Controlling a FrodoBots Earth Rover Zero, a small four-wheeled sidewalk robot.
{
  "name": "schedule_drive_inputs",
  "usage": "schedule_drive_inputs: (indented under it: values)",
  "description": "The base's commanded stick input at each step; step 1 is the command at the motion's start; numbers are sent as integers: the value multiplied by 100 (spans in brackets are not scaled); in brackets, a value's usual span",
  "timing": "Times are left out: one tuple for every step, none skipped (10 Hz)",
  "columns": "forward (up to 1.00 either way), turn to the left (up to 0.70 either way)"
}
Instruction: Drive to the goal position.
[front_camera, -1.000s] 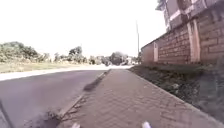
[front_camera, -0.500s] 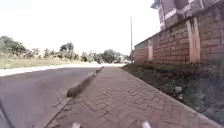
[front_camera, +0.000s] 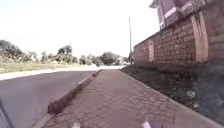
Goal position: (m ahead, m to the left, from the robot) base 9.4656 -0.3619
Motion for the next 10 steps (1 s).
schedule_drive_inputs:
  values:
    - [100,0]
    - [100,0]
    - [100,0]
    - [100,0]
    - [100,0]
    - [100,0]
    - [100,0]
    - [100,0]
    - [100,0]
    - [100,0]
